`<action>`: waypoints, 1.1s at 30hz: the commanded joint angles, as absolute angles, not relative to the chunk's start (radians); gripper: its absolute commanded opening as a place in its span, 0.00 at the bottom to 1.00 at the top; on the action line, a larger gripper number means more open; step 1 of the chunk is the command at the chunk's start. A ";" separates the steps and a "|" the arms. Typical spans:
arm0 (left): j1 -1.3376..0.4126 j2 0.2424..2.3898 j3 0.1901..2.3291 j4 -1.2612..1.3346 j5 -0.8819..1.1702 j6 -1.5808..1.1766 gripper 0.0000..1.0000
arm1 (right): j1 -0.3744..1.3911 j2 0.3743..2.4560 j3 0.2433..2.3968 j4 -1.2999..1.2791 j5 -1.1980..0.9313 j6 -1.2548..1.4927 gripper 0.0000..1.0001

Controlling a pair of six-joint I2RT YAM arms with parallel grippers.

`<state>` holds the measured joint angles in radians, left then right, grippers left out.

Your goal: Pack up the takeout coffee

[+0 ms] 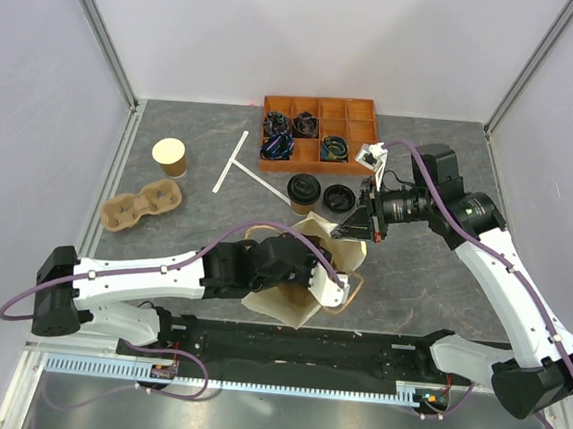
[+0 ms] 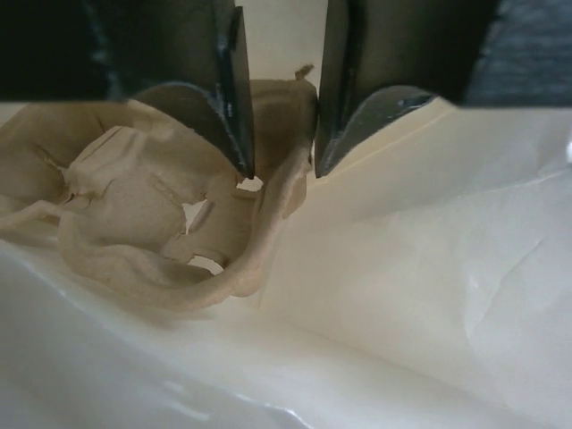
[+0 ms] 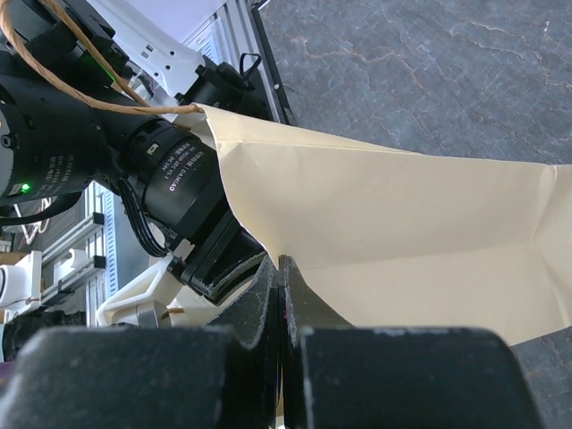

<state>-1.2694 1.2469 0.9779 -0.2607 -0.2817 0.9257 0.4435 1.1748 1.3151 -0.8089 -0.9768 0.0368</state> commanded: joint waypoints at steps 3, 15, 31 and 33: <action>-1.259 1.261 1.072 -0.284 -0.293 0.908 0.47 | 0.457 1.178 1.345 -0.813 -1.040 0.026 0.00; -1.279 1.261 1.161 -0.363 -0.304 0.865 0.59 | 0.457 1.189 1.342 -0.847 -0.991 0.008 0.00; -1.305 1.235 1.238 -0.520 -0.229 0.739 0.57 | 0.456 1.224 1.390 -0.888 -0.962 0.011 0.00; -1.307 1.220 1.256 -0.540 -0.215 0.721 0.57 | 0.456 1.233 1.396 -0.919 -0.960 -0.021 0.00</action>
